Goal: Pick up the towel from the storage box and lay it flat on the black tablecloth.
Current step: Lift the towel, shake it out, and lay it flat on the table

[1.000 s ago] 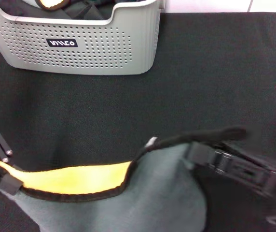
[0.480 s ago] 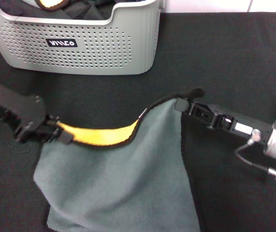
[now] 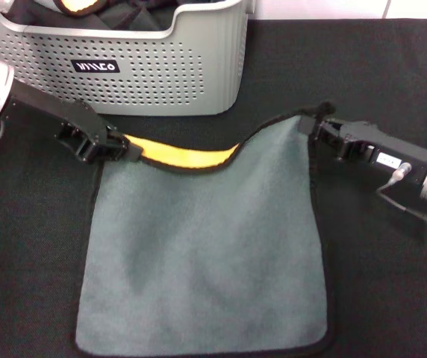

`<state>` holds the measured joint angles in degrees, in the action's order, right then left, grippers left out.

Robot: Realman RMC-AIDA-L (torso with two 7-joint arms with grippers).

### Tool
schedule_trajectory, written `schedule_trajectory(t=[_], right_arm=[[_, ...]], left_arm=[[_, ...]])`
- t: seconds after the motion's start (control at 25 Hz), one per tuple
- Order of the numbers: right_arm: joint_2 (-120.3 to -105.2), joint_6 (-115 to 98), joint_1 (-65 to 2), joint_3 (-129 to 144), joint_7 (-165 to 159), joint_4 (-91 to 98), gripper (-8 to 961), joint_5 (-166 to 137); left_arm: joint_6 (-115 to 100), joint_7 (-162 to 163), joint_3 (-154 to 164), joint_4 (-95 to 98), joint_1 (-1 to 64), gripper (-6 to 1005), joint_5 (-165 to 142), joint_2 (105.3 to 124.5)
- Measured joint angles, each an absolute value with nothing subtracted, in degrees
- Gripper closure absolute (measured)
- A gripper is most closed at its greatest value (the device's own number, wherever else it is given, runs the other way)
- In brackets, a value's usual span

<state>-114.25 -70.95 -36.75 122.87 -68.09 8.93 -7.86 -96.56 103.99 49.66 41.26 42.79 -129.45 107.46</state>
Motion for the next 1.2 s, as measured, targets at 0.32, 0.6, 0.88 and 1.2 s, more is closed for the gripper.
schedule_trajectory(t=[0.32, 0.6, 0.88, 1.2], right_arm=[[-113.38, -68.3, -37.2, 120.9, -66.5, 9.0, 911, -8.1], [-113.63, -65.0, -38.0, 121.3, -66.5, 9.0, 908, -8.6], [-114.37, -61.1, -38.1, 121.2, -65.9, 9.0, 906, -9.3], [-114.71, -59.1, -38.2, 120.7, -63.5, 9.2, 903, -9.0]], left_arm=[[-90.3, 105.4, 50.0, 39.1, 42.8, 957, -129.9, 107.58], [-86.5, 106.3, 50.0, 39.1, 42.7, 958, -132.7, 108.88], [-82.9, 106.0, 49.7, 38.3, 42.4, 957, -132.7, 110.38], [-78.3, 105.9, 49.7, 37.7, 42.2, 952, -132.8, 112.12]])
